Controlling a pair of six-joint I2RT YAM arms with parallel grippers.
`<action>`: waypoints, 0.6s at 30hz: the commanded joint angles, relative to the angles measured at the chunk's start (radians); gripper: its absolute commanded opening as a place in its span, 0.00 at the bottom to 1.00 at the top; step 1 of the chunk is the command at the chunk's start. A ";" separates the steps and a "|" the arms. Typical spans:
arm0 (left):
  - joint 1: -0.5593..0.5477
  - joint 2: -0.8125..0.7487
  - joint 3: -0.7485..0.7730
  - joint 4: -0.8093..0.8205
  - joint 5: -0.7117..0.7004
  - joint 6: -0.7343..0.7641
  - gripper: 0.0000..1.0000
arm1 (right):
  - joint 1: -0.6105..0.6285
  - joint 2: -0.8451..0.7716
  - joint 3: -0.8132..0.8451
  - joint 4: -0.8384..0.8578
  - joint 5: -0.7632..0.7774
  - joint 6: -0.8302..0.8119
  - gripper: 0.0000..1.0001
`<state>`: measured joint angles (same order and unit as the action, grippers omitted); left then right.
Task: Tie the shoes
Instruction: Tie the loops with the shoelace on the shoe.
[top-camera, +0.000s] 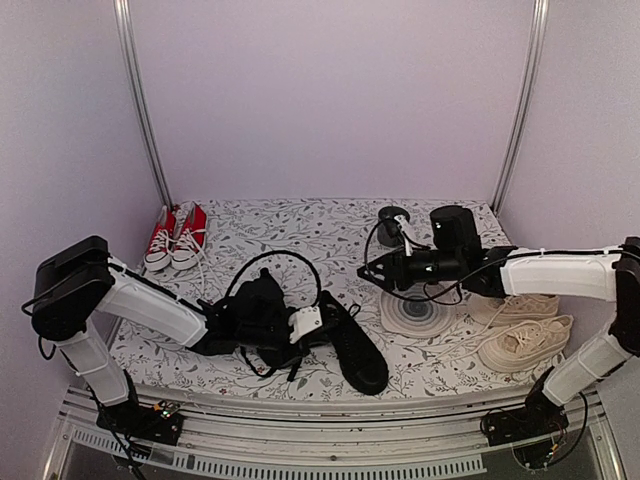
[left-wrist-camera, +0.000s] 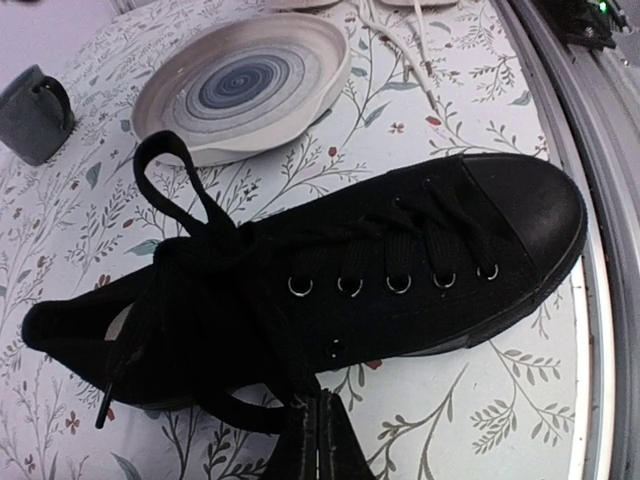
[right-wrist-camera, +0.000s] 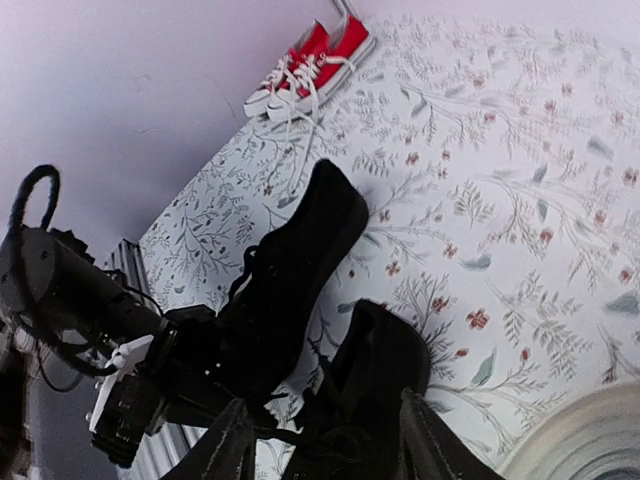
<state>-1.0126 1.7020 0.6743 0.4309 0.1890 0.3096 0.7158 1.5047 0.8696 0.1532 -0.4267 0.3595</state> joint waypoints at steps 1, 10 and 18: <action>-0.001 -0.026 -0.011 0.037 0.028 -0.030 0.00 | -0.014 -0.128 -0.065 -0.055 -0.096 -0.705 0.51; -0.003 -0.038 -0.034 0.065 0.075 -0.051 0.00 | 0.013 -0.045 0.040 -0.274 -0.029 -1.518 0.50; 0.000 -0.038 -0.039 0.063 0.077 -0.051 0.00 | 0.079 0.049 0.029 -0.172 0.106 -1.795 0.51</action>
<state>-1.0126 1.6886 0.6529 0.4728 0.2543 0.2638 0.7807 1.5215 0.8783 -0.0570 -0.3828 -1.2312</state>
